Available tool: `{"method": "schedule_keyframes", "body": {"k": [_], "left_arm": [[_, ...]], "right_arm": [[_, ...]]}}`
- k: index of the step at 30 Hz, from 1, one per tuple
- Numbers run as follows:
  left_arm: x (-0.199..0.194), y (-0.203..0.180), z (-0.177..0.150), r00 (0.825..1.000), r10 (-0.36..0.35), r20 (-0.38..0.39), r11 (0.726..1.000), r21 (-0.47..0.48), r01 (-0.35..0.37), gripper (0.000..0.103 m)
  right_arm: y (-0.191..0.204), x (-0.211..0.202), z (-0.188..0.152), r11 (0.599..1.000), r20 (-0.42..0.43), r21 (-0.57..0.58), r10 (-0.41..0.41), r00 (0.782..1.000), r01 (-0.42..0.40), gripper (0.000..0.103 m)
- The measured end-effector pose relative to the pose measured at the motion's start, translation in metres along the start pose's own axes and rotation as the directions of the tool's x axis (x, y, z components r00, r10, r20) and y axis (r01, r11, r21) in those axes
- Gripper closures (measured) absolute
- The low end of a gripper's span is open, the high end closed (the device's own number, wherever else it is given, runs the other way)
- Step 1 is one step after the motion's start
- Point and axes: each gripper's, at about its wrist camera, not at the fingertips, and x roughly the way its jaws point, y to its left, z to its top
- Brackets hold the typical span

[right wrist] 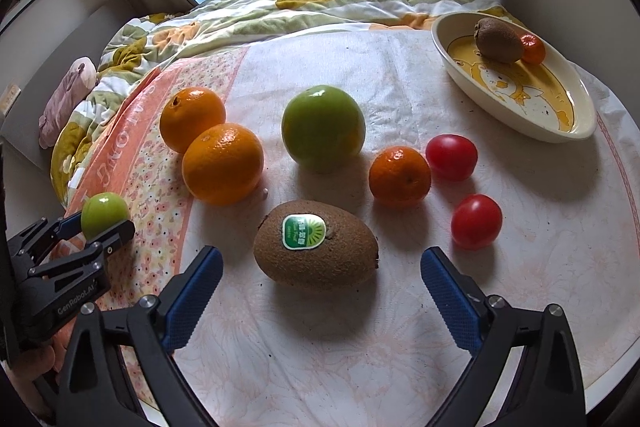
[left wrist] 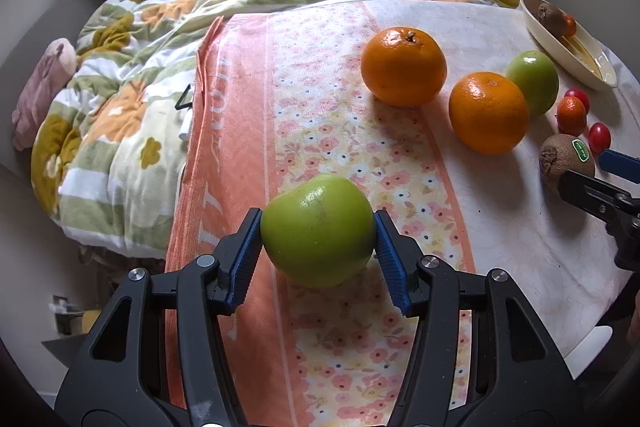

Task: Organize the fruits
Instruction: 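Grasp the green apple with the left tool while the right tool grasps the labelled kiwi, then carry the green apple into the bowl and open the left tool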

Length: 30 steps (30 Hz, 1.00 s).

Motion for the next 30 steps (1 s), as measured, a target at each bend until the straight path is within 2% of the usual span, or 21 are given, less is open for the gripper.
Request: {"method": "schedule_keyframes", "body": {"k": [6,12,14,23,30], "left_arm": [[-0.004,-0.002,-0.002,1.0,-0.017,0.005,1.0,0.004,0.017,0.045],[-0.008,-0.002,-0.004,1.0,-0.022,0.014,1.0,0.004,0.022,0.045],[-0.01,-0.001,-0.004,1.0,-0.024,0.015,1.0,0.002,0.024,0.045],[-0.022,-0.001,0.0,0.999,-0.039,0.037,0.999,-0.008,0.039,0.045],[-0.05,-0.004,0.01,0.995,-0.057,0.082,0.998,0.001,0.057,0.045]], "right_arm": [[0.006,0.01,0.002,1.0,-0.006,-0.003,-0.015,1.0,0.015,0.012],[0.009,0.021,0.001,0.999,-0.02,0.004,-0.049,0.999,0.049,0.027],[0.012,0.019,0.001,0.998,-0.01,-0.008,-0.061,0.998,0.061,0.038],[0.015,0.011,0.0,0.998,-0.003,-0.014,-0.064,0.998,0.064,0.039],[0.017,-0.022,0.004,0.998,0.043,-0.019,-0.054,0.998,0.054,0.039]]}}
